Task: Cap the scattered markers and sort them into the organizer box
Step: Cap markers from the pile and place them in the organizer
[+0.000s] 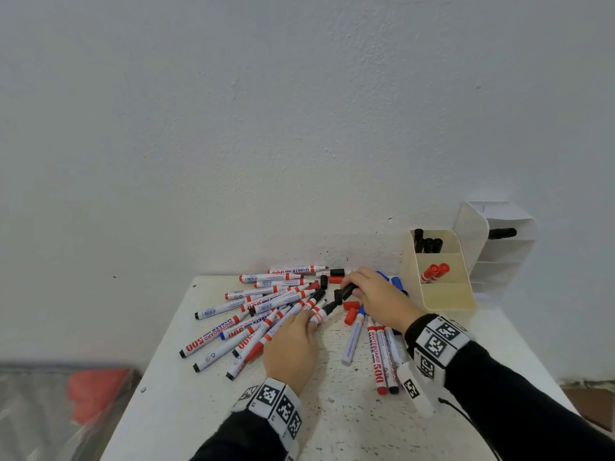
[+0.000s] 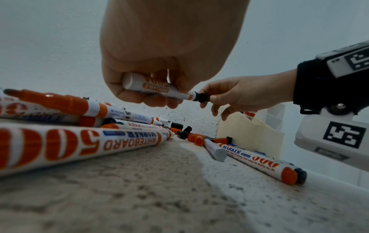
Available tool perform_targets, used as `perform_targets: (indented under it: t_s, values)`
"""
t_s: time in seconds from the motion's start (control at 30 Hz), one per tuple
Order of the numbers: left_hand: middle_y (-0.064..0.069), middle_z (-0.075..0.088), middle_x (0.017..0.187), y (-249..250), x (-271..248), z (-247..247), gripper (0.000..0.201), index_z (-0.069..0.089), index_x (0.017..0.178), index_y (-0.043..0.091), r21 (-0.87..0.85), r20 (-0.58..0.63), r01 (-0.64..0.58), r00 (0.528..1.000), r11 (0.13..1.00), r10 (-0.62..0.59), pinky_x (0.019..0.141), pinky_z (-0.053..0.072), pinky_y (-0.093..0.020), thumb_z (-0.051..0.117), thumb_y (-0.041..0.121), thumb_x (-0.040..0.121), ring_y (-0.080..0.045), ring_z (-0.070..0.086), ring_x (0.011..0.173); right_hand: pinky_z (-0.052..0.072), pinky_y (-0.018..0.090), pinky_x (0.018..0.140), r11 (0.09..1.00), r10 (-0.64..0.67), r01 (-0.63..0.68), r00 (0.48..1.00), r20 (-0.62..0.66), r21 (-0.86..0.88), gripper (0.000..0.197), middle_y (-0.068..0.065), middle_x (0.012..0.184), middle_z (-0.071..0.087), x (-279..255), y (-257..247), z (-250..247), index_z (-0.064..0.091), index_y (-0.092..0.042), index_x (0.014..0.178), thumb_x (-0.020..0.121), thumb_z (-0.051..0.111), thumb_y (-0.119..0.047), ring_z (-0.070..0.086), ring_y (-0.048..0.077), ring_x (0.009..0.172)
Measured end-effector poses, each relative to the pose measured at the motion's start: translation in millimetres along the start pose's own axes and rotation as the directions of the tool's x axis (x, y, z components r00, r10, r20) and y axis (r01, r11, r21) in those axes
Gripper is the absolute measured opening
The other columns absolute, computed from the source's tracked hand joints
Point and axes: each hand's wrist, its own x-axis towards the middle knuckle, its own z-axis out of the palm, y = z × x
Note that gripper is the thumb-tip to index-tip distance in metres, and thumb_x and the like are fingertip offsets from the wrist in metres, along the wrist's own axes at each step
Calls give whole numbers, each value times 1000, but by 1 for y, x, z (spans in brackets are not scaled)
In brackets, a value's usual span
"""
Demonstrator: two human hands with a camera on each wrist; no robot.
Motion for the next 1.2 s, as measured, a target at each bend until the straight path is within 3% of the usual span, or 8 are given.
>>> perform_targets:
  t_s: [0.17, 0.27, 0.4, 0.7, 0.87, 1.03, 1.13, 1.2]
  values:
    - [4, 62, 109, 9, -4, -5, 34, 53, 123, 24, -52, -18, -104, 995, 993, 103, 73, 43, -21, 29, 33, 101, -10, 57, 99, 40, 15, 80, 969, 20, -45, 994, 104, 243, 21, -10, 99, 52, -7, -9, 2, 55, -20, 113, 97, 43, -14, 52, 4, 90]
    - [9, 56, 82, 14, -8, -9, 30, 55, 106, 23, -59, -20, -169, 986, 984, 168, 58, 38, -16, 27, 33, 101, -6, 52, 74, 43, 23, 68, 872, 161, -156, 986, 28, 464, 23, -6, 71, 55, -10, -10, -1, 56, -18, 89, 98, 40, -32, 54, 8, 65]
    - [9, 51, 78, 27, -10, -10, 30, 52, 107, 22, 24, 13, -234, 972, 972, 234, 50, 27, -14, 27, 37, 100, -5, 45, 66, 33, 25, 55, 896, 238, -212, 971, -17, 391, 43, -3, 55, 42, -8, -15, -3, 51, -15, 65, 99, 36, -37, 41, 11, 54]
    - [6, 40, 59, 48, -7, -12, 34, 50, 77, 21, -453, 255, -10, 957, 891, 140, 40, 26, -16, 30, 34, 101, -1, 31, 39, 27, 24, 52, 883, 189, -105, 972, -141, 458, 38, -1, 55, 33, -18, -14, -4, 40, -15, 61, 98, 38, -22, 30, 8, 52]
    - [8, 48, 71, 48, -5, -2, 27, 52, 86, 20, -449, 135, -111, 972, 886, 190, 57, 33, -15, 34, 35, 100, -3, 44, 63, 37, 20, 56, 793, 279, -135, 947, -157, 595, 27, -4, 63, 49, -26, -15, -6, 57, -9, 87, 94, 49, -34, 44, 7, 56]
    - [11, 52, 77, 52, -6, 8, 26, 59, 102, 16, -465, 45, -109, 988, 878, 147, 57, 33, -11, 38, 31, 99, 1, 48, 68, 53, 18, 62, 691, 319, -128, 937, -141, 711, 24, 2, 90, 64, -31, -17, -11, 52, -18, 109, 87, 62, -18, 63, 8, 68]
    - [12, 59, 87, 54, -7, 14, 26, 60, 114, 19, -407, -29, -155, 987, 900, 157, 58, 35, -8, 45, 30, 97, 1, 51, 74, 54, 27, 60, 763, 347, -124, 907, -240, 635, 23, 10, 80, 63, -37, -17, -10, 55, -15, 104, 85, 65, -24, 60, 16, 62]
    - [15, 59, 90, 56, -6, 17, 24, 60, 115, 24, -411, -58, -180, 984, 894, 171, 62, 36, -7, 47, 28, 96, 2, 53, 79, 57, 37, 69, 763, 338, -108, 907, -251, 637, 19, 13, 86, 65, -40, -16, -5, 54, -19, 105, 88, 62, -23, 64, 23, 72]
